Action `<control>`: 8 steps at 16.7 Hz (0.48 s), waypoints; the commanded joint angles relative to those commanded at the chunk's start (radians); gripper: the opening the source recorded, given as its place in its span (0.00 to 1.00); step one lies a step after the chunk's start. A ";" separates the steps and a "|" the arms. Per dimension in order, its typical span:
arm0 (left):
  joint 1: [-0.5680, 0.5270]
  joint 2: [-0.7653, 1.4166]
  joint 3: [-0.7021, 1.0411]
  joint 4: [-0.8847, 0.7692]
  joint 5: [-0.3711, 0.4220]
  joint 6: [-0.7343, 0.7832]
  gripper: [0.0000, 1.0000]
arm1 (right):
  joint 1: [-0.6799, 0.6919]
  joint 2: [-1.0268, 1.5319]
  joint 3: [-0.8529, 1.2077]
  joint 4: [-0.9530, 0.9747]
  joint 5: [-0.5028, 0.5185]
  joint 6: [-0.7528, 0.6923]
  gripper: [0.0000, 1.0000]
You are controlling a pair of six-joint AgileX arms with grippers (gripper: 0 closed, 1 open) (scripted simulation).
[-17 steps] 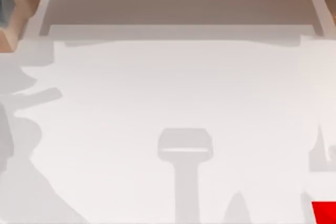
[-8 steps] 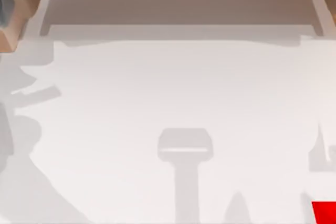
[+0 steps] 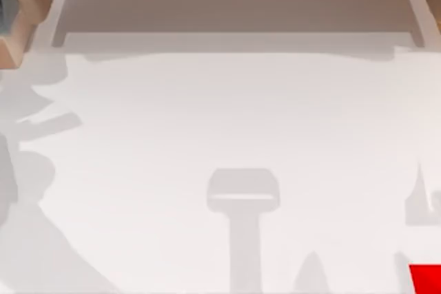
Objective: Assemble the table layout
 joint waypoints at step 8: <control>0.000 0.000 0.000 0.000 0.000 0.000 1.00 | 0.000 0.000 0.000 0.000 0.000 0.000 1.00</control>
